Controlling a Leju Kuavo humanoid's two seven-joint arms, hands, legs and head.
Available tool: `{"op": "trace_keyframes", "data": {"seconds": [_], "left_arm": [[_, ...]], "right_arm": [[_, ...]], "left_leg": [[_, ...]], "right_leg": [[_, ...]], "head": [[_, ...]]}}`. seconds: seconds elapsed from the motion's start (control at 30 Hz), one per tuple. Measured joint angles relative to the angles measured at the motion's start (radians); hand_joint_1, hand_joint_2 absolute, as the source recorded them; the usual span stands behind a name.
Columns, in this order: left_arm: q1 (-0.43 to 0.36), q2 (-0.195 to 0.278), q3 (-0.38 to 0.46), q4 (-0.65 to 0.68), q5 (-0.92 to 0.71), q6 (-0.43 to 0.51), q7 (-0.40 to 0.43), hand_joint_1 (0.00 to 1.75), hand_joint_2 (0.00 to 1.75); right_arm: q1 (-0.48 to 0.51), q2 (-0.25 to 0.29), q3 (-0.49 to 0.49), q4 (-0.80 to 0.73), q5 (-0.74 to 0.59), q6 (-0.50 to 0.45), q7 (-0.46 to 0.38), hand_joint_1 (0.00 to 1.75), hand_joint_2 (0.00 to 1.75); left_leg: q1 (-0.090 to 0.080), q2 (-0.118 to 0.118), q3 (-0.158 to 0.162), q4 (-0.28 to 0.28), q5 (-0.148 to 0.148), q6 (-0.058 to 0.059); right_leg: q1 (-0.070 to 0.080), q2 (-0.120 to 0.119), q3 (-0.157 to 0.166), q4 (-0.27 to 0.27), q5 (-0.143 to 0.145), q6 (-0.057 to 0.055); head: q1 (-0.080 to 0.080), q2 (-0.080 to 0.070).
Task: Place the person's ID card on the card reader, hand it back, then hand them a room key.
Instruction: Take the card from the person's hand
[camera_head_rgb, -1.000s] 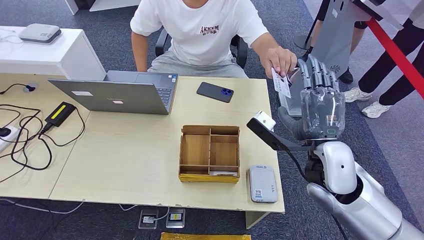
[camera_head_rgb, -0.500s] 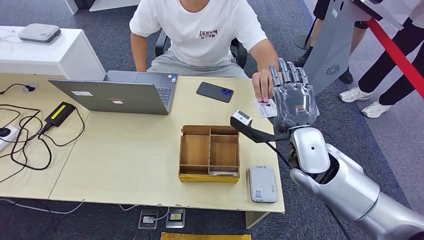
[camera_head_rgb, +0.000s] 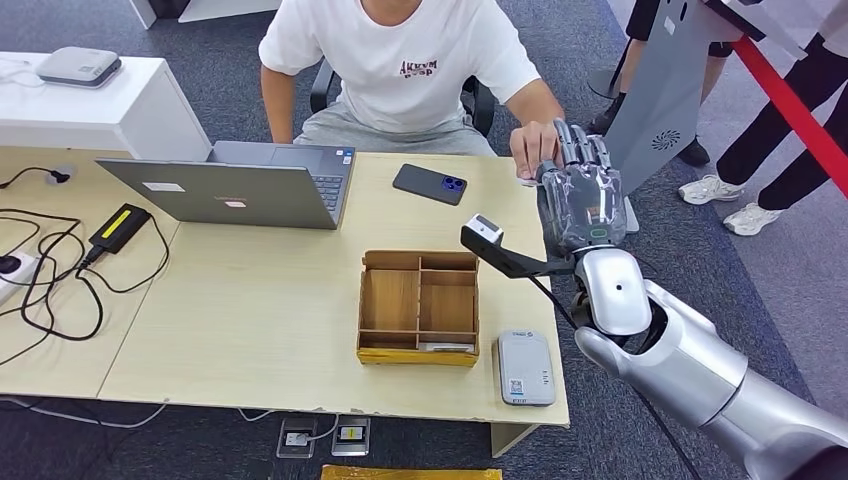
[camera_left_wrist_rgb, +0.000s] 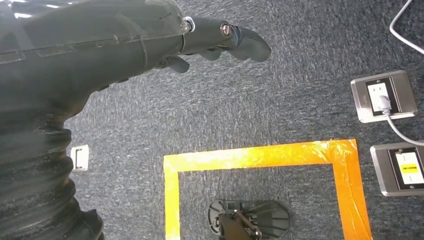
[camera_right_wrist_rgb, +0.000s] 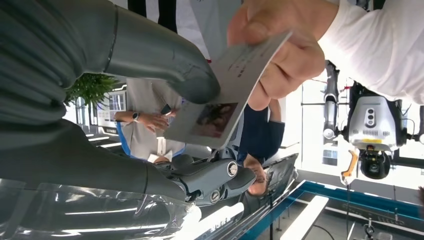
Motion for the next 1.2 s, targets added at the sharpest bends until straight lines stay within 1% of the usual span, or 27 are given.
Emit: {"op": "trace_keyframes", "data": {"seconds": [0.97,1.1,1.2], "left_arm": [[-0.004,0.0,-0.019,0.0,-0.002,0.0,0.001,0.0,1.75],[-0.002,0.0,-0.02,0.0,0.006,0.0,-0.013,0.0,1.75],[0.003,-0.001,-0.019,0.001,0.017,0.0,-0.04,0.0,1.75]], "right_arm": [[0.0,-0.001,0.005,0.031,-0.012,-0.018,0.002,1.75,1.75],[0.019,-0.013,0.005,0.022,-0.028,-0.041,0.003,1.75,1.75],[0.063,-0.03,-0.001,-0.007,-0.037,-0.071,0.003,1.75,1.75]], "left_leg": [[0.0,0.001,0.001,0.0,0.0,0.0],[0.0,0.001,0.001,0.0,0.0,0.0],[0.0,0.001,0.001,0.0,0.0,0.0]], "right_leg": [[0.0,0.001,0.0,0.0,0.0,0.0],[0.0,0.001,0.0,0.0,0.0,0.0],[0.0,0.001,0.0,0.0,0.0,0.0]], "head": [[0.0,0.0],[0.0,0.0],[0.0,0.0]]}}
